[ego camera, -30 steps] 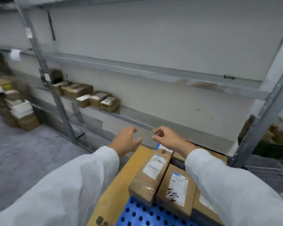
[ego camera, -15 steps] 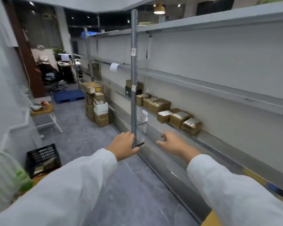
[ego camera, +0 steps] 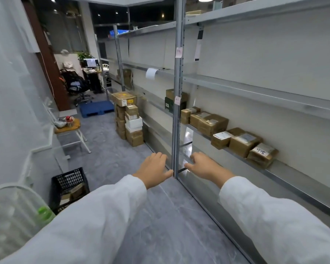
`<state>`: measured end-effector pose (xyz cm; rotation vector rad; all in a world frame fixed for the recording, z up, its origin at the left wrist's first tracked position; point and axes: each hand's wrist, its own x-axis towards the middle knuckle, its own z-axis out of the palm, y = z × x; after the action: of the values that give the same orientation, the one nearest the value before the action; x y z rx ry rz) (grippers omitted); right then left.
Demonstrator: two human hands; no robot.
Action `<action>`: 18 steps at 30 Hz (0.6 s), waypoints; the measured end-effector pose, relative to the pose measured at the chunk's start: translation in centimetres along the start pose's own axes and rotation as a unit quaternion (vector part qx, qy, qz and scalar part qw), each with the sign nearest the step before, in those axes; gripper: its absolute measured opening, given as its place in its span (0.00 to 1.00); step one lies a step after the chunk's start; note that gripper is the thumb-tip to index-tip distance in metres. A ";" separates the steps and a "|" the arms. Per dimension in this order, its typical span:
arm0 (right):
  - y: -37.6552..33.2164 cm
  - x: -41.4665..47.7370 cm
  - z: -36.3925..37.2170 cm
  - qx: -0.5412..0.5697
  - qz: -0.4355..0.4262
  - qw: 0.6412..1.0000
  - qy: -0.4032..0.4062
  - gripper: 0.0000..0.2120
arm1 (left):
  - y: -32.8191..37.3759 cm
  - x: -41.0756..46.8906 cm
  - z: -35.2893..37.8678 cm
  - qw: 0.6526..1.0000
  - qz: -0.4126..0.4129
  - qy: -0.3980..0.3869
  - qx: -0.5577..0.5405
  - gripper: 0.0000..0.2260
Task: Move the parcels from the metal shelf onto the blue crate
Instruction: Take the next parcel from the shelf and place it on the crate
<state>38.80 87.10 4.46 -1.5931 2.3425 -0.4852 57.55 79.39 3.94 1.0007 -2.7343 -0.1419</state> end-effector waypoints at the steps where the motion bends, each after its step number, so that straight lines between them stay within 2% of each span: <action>1: 0.0 1.2 0.1 0.002 -0.002 1.000 -0.002 0.22 | -0.6 1.0 0.0 1.000 0.000 -0.001 0.005 0.21; 10: 2.1 16.3 -0.8 0.034 0.004 0.999 -0.002 0.22 | -5.7 16.6 -0.4 0.998 0.017 0.004 0.067 0.20; 18: 4.7 26.0 -1.1 0.059 0.038 0.998 0.002 0.17 | -8.2 26.7 3.3 0.999 0.036 0.000 0.017 0.21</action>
<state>24.99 64.61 2.65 -1.4457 2.3203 -0.5987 42.07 55.96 4.10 0.9096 -2.7762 -0.0841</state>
